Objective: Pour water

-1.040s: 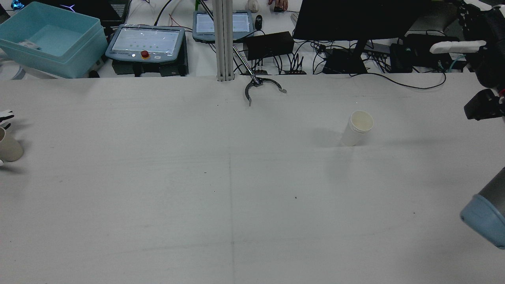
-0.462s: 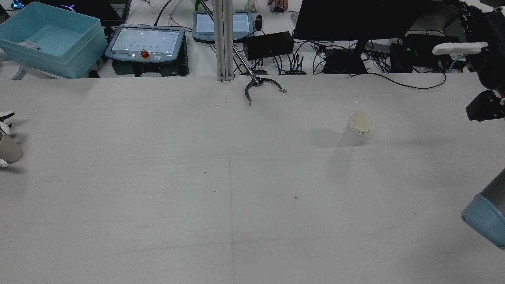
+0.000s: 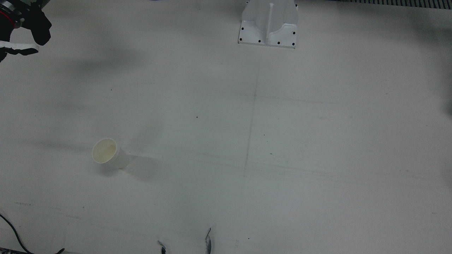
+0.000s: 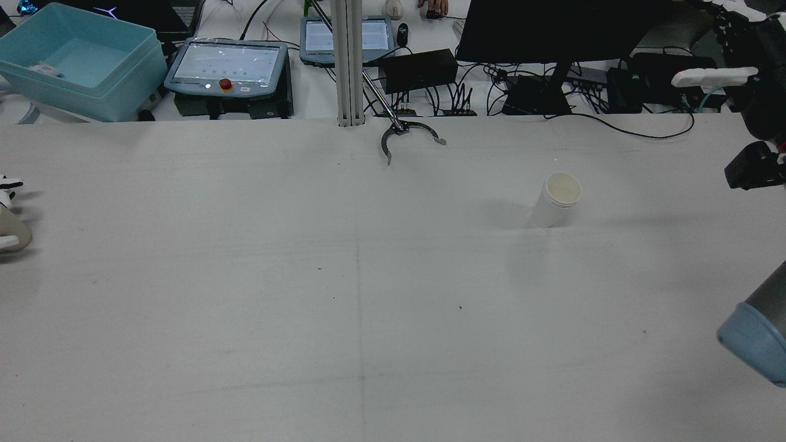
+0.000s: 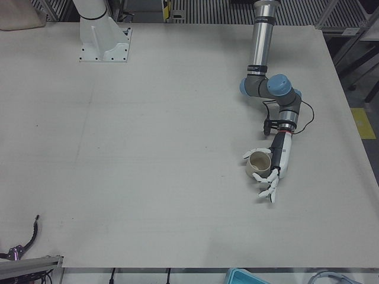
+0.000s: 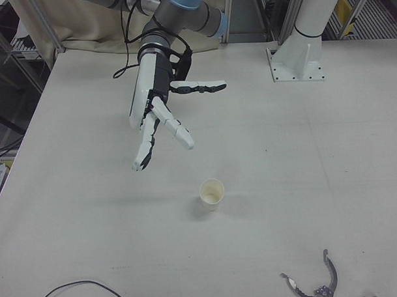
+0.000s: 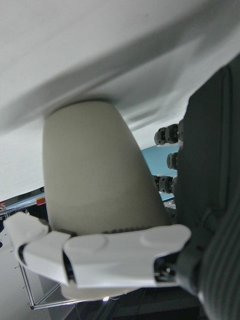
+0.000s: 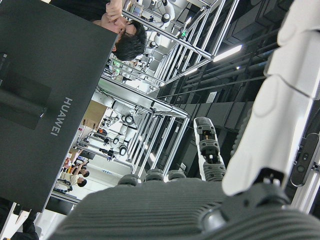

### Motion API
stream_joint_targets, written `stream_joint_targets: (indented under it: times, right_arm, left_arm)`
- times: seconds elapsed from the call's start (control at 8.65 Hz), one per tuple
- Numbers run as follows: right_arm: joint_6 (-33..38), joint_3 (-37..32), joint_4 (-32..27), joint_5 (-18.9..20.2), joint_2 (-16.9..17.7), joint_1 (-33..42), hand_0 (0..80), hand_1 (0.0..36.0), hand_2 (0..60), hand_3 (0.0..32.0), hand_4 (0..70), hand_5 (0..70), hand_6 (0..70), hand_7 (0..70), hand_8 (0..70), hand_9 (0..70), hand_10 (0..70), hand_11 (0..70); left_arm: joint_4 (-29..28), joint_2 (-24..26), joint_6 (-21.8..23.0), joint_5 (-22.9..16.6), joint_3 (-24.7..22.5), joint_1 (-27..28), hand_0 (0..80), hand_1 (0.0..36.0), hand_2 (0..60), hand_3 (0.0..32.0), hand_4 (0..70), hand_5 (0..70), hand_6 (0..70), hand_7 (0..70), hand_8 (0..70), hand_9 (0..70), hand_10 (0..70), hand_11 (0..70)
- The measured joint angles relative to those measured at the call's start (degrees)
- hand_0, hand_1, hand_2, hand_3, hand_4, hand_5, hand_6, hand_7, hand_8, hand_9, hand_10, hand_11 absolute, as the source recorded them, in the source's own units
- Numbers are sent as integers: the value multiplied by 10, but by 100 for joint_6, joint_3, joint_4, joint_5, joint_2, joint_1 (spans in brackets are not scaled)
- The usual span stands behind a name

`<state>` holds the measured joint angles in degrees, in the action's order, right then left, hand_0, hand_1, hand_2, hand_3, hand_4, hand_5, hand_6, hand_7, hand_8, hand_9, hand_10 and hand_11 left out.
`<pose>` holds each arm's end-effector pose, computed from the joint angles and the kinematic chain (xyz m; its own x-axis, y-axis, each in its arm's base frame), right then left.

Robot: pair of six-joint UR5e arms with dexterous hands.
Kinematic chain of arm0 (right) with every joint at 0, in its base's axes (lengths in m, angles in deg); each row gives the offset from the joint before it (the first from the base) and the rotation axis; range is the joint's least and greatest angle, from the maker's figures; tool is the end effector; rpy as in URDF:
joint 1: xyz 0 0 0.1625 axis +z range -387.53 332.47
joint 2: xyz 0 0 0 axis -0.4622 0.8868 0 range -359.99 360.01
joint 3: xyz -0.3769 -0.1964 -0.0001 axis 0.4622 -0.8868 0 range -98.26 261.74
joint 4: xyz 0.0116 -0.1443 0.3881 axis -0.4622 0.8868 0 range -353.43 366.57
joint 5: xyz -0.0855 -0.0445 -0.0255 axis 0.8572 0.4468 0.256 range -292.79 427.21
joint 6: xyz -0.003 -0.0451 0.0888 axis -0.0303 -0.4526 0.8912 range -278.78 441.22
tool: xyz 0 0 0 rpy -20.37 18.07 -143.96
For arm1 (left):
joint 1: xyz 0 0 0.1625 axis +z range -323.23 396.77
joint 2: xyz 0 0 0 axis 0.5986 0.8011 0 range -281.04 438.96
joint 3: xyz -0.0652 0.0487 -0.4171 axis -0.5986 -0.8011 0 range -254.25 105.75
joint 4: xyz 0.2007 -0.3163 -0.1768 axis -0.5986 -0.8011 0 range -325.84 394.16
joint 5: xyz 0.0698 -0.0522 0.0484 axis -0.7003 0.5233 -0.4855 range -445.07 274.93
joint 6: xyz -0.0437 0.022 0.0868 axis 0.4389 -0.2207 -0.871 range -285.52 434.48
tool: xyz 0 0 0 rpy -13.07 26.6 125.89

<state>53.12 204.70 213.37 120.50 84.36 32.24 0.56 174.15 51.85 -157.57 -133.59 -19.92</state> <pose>-0.0584 -0.4832 0.4220 -0.9194 -0.1731 0.3532 -0.3742 0.1078 -0.9211 0.1385 -0.5081 0.8396 -0.9164 -0.2082 -0.3417 0.2980 0.2149 -0.9301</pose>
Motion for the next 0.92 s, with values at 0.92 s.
stream_joint_targets:
  times: [0.92]
  right_arm:
    - [24,-1186,-342,-60,130,-432,546,125,0,0,147,26,0,0,41,51,0,0]
  left_arm:
    - [989,-524,1108,-46,-1296,-28,460,360,600,0,244,700,0,224,0,30,35,76]
